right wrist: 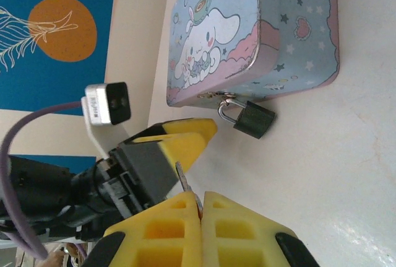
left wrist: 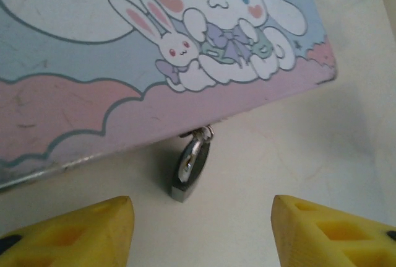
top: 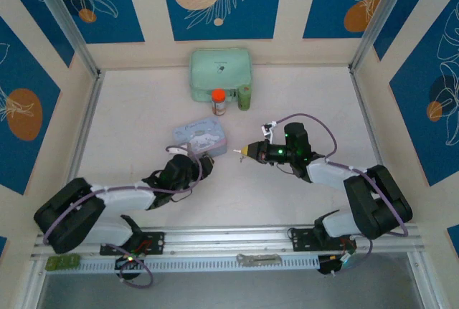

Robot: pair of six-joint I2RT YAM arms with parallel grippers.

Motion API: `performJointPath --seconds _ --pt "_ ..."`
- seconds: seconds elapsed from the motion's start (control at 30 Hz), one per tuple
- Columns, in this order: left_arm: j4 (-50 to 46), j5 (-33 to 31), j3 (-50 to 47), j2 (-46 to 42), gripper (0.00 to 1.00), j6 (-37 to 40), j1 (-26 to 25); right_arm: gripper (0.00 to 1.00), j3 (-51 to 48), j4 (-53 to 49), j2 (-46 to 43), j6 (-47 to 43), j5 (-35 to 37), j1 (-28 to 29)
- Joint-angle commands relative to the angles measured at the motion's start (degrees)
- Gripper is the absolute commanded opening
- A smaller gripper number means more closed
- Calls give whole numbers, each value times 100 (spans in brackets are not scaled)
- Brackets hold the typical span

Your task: Unlock a padlock with a key

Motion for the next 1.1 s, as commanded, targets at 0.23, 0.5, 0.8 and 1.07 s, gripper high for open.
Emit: performJointPath --seconds 0.23,0.5,0.8,1.07 --pt "1615 -577 403 1520 54 113 -163 0 -107 75 -208 60 52 -35" --pt "2053 -419 518 2228 37 -148 -230 0 -119 8 -223 39 79 -72" --pt "2566 -314 291 2420 0 -649 -218 0 -174 145 33 123 43 -76" --pt "3186 40 46 1968 0 -1666 -189 0 -473 1004 526 721 263 162"
